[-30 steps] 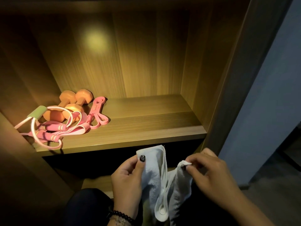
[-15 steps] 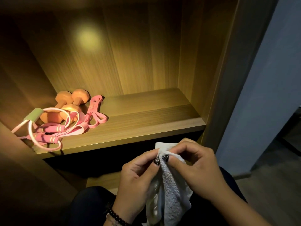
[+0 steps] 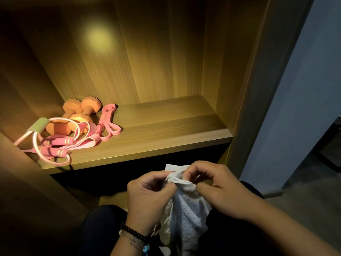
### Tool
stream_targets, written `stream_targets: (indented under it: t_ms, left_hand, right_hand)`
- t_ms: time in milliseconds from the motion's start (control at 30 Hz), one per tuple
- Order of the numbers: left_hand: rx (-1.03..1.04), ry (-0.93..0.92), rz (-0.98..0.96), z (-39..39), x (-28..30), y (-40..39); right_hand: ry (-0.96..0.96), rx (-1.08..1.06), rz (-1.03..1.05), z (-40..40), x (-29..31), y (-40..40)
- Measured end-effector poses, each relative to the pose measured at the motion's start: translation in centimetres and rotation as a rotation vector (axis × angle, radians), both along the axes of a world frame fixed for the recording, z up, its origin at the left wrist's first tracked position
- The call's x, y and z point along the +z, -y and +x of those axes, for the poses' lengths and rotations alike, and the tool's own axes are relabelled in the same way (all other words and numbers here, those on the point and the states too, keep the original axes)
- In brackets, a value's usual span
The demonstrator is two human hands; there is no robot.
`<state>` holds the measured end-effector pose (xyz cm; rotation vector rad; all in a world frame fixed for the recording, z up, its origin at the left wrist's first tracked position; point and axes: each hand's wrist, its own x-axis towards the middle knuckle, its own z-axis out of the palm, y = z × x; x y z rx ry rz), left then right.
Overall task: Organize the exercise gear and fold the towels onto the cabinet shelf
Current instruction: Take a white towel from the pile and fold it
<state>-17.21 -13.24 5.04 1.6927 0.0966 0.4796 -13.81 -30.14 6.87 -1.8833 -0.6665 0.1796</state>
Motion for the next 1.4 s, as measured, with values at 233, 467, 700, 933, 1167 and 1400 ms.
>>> stream_targets:
  t_ms: [233, 467, 700, 933, 1167, 1400]
  left_hand:
    - [-0.127, 0.014, -0.059, 3.0, 3.0, -1.6]
    - [-0.126, 0.163, -0.15, 6.0, 7.9, -3.9]
    - [-0.121, 0.001, -0.068, 6.4, 5.9, -5.0]
    - [0.041, -0.047, -0.174, 6.4, 2.8, -6.1]
    - [0.263, -0.01, -0.278, 8.5, 3.9, -5.8]
    - [0.072, 0.044, -0.257, 8.6, 5.0, -6.3]
  right_hand:
    - [0.128, 0.099, -0.112, 1.8, 1.7, -1.2]
    - [0.421, 0.171, -0.171, 3.0, 5.9, -2.3]
    - [0.295, 0.277, -0.376, 2.3, 3.7, -2.6]
    - [0.297, 0.26, -0.3, 0.8, 0.1, -1.7]
    - [0.49, -0.114, -0.203, -1.3, -0.6, -3.8]
    - [0.373, -0.282, 0.001, -0.5, -2.9, -5.2]
